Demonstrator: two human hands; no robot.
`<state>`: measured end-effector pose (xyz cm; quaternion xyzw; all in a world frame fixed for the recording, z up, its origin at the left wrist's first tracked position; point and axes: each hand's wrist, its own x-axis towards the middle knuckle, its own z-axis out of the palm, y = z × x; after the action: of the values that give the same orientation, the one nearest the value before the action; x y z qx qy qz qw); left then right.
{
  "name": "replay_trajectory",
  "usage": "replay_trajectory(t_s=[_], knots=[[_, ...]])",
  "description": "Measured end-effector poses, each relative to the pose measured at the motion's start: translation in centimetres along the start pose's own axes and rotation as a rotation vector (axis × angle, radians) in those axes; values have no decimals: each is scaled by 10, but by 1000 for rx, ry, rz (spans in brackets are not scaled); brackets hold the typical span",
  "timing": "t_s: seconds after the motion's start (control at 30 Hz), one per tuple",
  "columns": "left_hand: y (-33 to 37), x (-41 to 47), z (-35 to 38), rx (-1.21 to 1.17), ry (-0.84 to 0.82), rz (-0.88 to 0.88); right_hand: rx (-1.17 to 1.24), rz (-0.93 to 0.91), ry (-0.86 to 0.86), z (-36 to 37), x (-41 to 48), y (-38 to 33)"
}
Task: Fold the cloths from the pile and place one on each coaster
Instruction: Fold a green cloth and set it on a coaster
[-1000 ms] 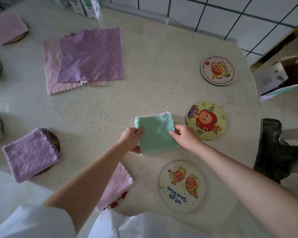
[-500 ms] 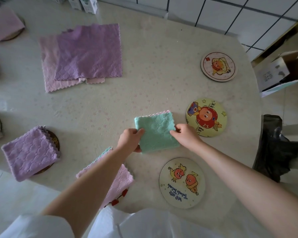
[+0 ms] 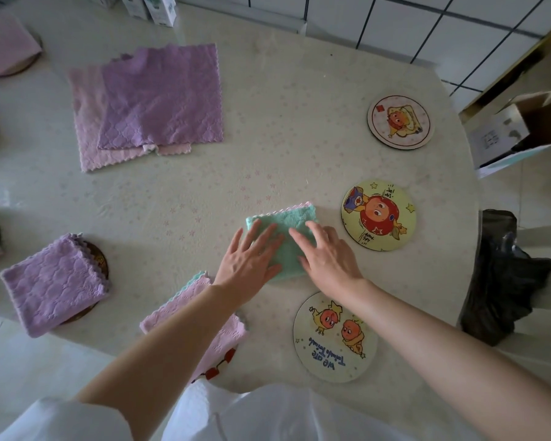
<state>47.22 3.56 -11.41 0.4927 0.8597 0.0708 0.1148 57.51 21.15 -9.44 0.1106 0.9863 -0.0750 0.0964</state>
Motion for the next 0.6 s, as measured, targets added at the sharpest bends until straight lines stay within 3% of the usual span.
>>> replay_trajectory(t_s=[0.23, 0.37, 0.43, 0.53, 0.6], knots=[[-14, -6, -3, -32, -112, -196, 70, 115, 33, 1, -14, 12], [-10, 0, -12, -146, 47, -268, 181, 194, -53, 0, -20, 10], [-7, 7, -16, -269, 141, -401, 319, 294, -57, -1, -20, 5], [-3, 15, -22, -533, 146, -726, 494, 446, -61, -5, -15, 2], [4, 18, -26, -618, 131, -839, 655, 579, -75, -9, -9, 2]])
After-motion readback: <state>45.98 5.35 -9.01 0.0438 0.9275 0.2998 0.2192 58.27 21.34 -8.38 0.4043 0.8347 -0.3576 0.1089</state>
